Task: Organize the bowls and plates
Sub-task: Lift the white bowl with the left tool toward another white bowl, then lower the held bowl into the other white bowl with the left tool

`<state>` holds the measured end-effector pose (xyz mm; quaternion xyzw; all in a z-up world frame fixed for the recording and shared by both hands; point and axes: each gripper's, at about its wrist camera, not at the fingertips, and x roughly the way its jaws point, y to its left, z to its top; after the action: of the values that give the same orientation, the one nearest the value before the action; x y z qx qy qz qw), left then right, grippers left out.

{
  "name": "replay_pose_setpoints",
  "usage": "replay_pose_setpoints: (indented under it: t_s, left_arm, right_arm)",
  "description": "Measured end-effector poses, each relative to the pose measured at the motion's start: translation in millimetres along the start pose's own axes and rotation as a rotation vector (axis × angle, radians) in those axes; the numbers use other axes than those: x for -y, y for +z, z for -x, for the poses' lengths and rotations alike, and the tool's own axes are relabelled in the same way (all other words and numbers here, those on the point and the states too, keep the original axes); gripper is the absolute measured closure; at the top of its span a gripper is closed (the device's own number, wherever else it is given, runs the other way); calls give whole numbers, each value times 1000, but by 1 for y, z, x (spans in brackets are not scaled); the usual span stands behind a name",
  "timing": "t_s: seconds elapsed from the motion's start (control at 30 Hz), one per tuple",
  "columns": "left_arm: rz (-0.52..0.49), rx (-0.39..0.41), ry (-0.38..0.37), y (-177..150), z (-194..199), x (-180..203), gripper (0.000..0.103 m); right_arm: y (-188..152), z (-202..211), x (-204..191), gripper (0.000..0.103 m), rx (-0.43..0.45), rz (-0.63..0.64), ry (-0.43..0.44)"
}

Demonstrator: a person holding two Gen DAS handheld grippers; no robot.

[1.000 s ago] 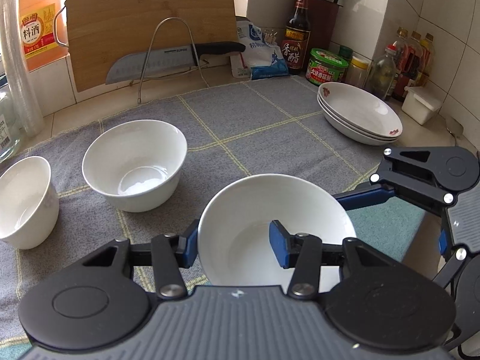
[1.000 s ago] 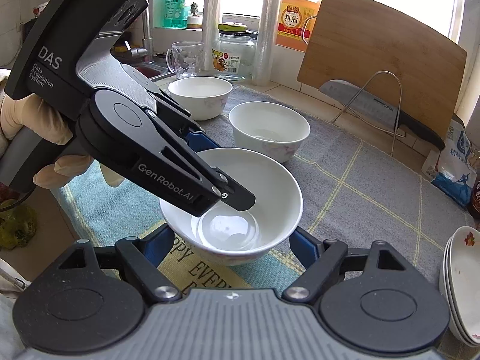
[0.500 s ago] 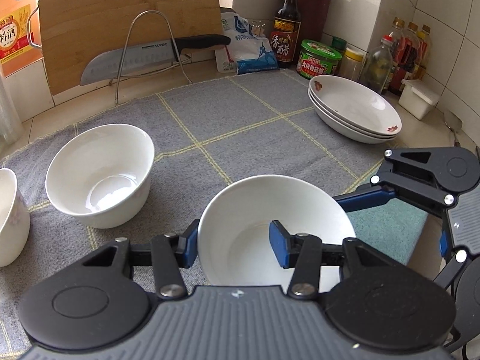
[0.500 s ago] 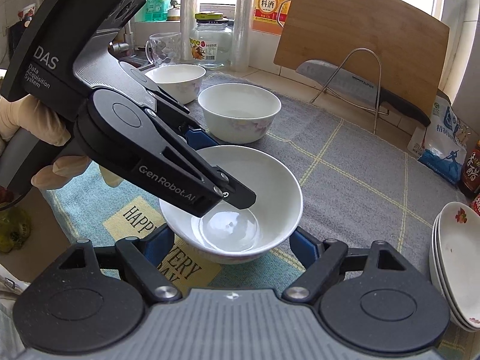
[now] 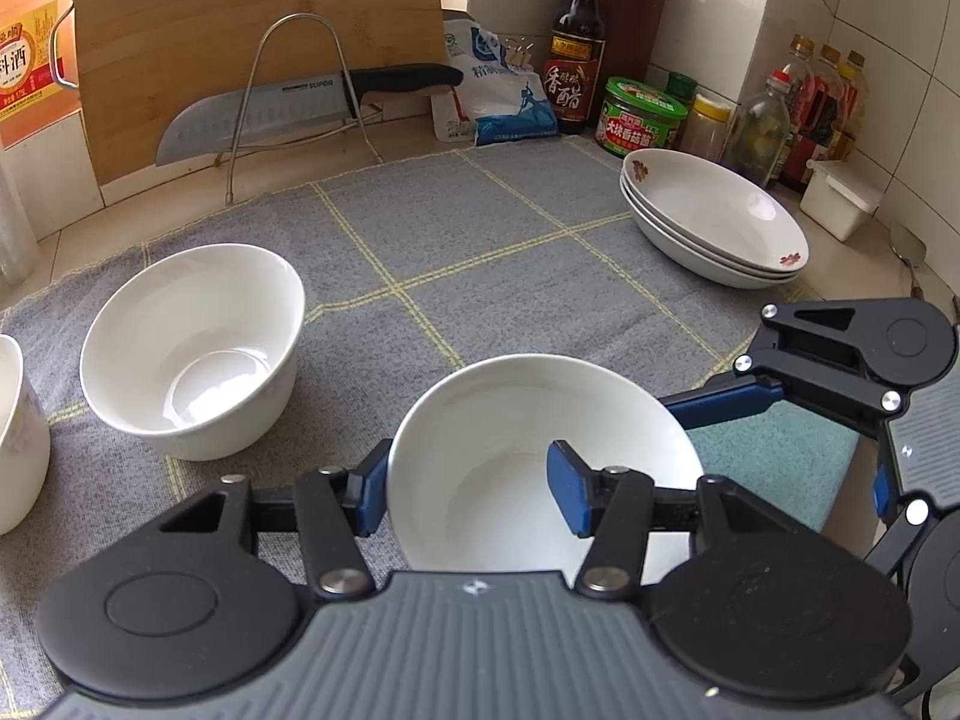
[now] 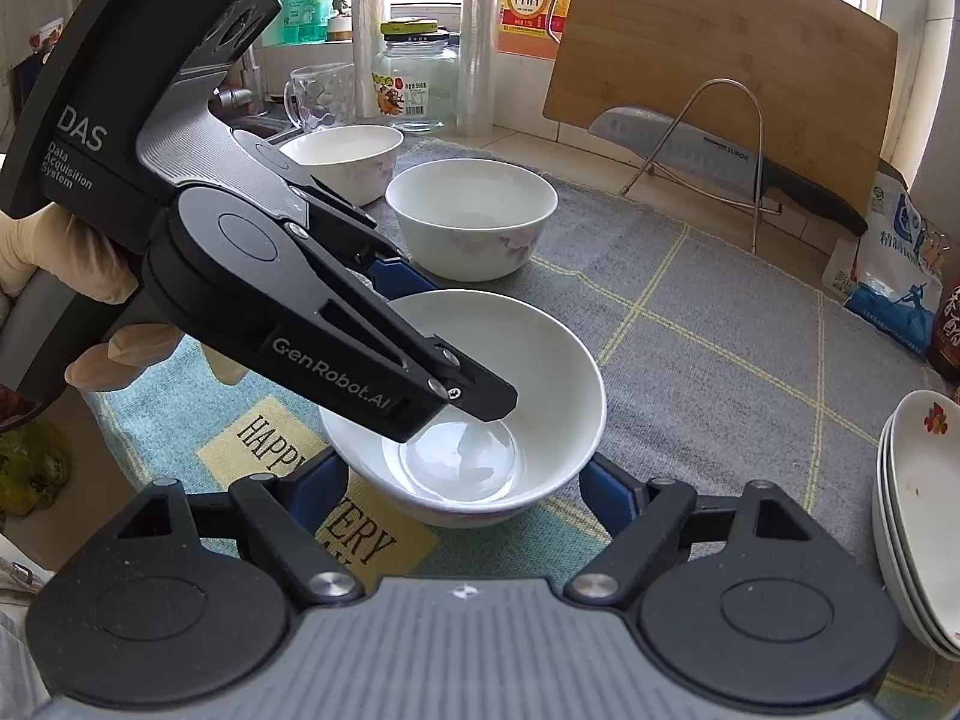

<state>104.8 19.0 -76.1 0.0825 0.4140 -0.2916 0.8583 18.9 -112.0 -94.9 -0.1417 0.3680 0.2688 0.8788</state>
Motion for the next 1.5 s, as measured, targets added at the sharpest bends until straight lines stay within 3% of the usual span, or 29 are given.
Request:
replay_pose_setpoints:
  t_s: [0.1, 0.17, 0.43, 0.97, 1.5]
  left_arm:
    - [-8, 26, 18, -1, 5, 2, 20]
    - [-7, 39, 19, -1, 9, 2, 18]
    - [-4, 83, 72, -1, 32, -4, 7]
    - [-13, 126, 261, 11, 53, -72, 6]
    - [-16, 76, 233, 41, 9, -115, 8]
  right_arm:
    - [0, 0, -1, 8, 4, 8, -4]
    - [0, 4, 1, 0, 25, -4, 14]
    - [6, 10, 7, 0, 46, -17, 7]
    - [52, -16, 4, 0, 97, 49, -10]
    - [95, -69, 8, 0, 55, 93, -14]
